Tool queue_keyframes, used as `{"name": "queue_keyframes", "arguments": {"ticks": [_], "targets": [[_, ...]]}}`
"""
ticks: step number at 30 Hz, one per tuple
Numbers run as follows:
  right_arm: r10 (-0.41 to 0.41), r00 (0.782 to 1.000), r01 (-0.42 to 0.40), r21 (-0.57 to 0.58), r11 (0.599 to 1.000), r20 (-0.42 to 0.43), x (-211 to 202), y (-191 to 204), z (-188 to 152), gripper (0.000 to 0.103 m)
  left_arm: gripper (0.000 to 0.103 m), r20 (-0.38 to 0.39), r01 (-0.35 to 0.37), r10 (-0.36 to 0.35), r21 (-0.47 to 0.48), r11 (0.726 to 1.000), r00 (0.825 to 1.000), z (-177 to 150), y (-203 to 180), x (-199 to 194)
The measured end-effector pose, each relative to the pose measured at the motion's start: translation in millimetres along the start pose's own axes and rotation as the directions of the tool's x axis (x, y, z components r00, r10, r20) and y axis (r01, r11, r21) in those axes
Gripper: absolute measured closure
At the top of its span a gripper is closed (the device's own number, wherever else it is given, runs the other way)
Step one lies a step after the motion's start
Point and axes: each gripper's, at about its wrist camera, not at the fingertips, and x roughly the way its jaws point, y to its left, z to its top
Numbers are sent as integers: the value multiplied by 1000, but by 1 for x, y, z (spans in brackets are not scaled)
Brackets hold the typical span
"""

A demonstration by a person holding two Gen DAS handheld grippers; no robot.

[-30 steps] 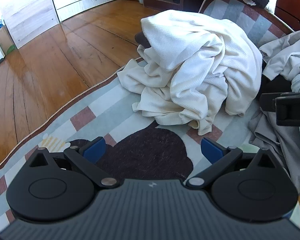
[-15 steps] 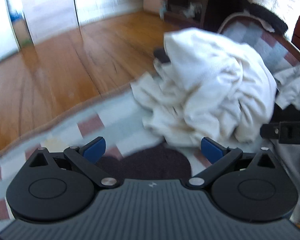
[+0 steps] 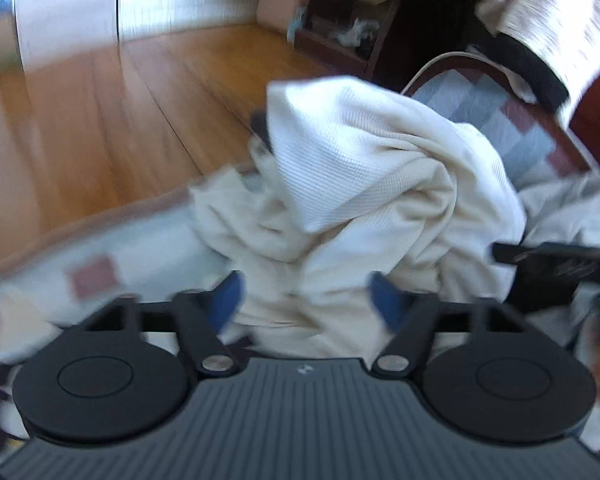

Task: Fold clothes
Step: 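Grasp the cream sleepsuit with the left gripper while the right gripper grasps it too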

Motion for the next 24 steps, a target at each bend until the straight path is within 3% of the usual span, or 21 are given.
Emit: {"name": "queue_keyframes", "arguments": {"ticks": [4,6,7,8,9,10,11,12,13,15,17,18,19,20,21,22,24], "targets": [[-44,999,44,-15,999,15,43,-19,22,2,38,43,9,-8,-15,1000,999,8,-4,26],[4,1000,-3,-16,1000,10,58,-20,26,3,31,68,17,-17,-9,1000,998,11,-6,36],[40,999,-40,-15,999,5,65,-19,26,24,18,79,22,-22,-6,1000,997,12,-7,42],[76,997,-76,-13,997,0,71,-18,26,74,10,66,9,-8,-11,1000,998,14,-8,51],[102,995,-102,-31,994,5,71,-12,24,88,7,46,-9,10,-17,1000,999,16,-9,61],[117,993,-116,-70,991,19,61,-2,18,91,9,32,-9,10,-26,1000,999,17,-10,69],[133,991,-129,-108,986,32,52,9,13,92,18,10,28,-28,-28,999,1000,17,-10,76],[174,984,-167,-142,976,44,40,18,6,93,83,-14,75,-75,-28,997,997,16,-11,83],[244,968,-232,-170,958,52,25,25,-2,93,97,-57,90,-91,-32,995,994,16,-12,89],[392,920,-382,-188,905,19,9,27,-12,93,97,-66,39,-40,-10,999,997,13,-16,87],[534,845,-530,-184,828,-31,-2,24,-20,92,97,-43,-11,11,11,1000,999,9,-16,80],[556,830,-554,-173,814,-42,-2,22,-22,92,96,-17,-29,29,17,999,999,6,-13,75],[526,850,-525,-153,837,-38,3,18,-22,87,95,8,-48,47,22,999,999,3,-10,69],[495,868,-495,-134,859,-35,7,14,-22,71,95,22,-46,46,-1,999,999,0,-3,66],[464,885,-464,-114,878,-32,12,10,-22,63,91,17,-12,13,-49,999,1000,-2,8,68],[432,901,-433,-94,897,-30,17,6,-21,49,84,9,29,-28,-102,994,1000,-4,19,70],[366,930,-367,-53,929,-29,27,-2,-21,40,73,-12,98,-103,-204,974,995,-9,39,77]]}}
